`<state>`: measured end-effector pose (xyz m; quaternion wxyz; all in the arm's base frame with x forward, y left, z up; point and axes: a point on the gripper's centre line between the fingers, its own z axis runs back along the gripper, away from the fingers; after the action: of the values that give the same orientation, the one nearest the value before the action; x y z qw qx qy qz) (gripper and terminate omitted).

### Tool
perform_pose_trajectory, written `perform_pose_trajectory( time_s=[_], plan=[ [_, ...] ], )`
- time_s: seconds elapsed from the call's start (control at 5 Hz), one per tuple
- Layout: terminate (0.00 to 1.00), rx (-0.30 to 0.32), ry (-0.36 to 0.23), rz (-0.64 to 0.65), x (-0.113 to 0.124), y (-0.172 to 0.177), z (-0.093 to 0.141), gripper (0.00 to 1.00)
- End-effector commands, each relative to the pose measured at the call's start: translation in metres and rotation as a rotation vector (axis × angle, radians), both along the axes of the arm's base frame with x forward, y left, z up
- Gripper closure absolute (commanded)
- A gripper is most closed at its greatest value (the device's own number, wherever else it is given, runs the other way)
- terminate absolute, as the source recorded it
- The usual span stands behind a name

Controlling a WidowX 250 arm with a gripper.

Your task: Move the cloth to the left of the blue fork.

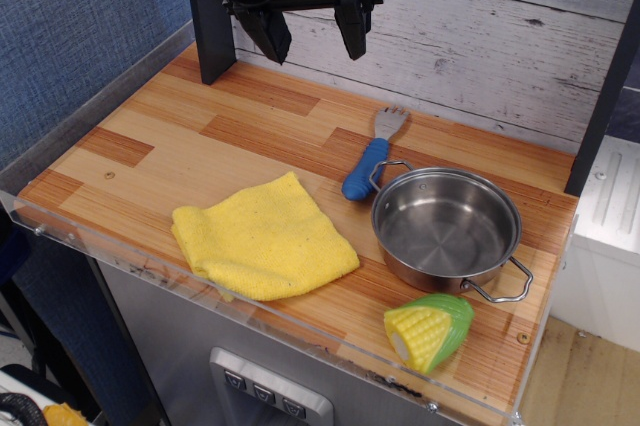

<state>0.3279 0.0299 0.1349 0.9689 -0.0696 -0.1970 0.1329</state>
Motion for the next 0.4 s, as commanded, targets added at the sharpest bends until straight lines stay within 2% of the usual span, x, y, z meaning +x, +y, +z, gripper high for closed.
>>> perform_pose_trajectory(
  time_s=[0.0,0.2],
  plan=[
    [0.00,0.000,0.000,0.000,0.000,0.000,0.000,0.00],
    [0.00,0.006,0.018,-0.020,-0.011,-0.002,-0.010,0.00]
  ],
)
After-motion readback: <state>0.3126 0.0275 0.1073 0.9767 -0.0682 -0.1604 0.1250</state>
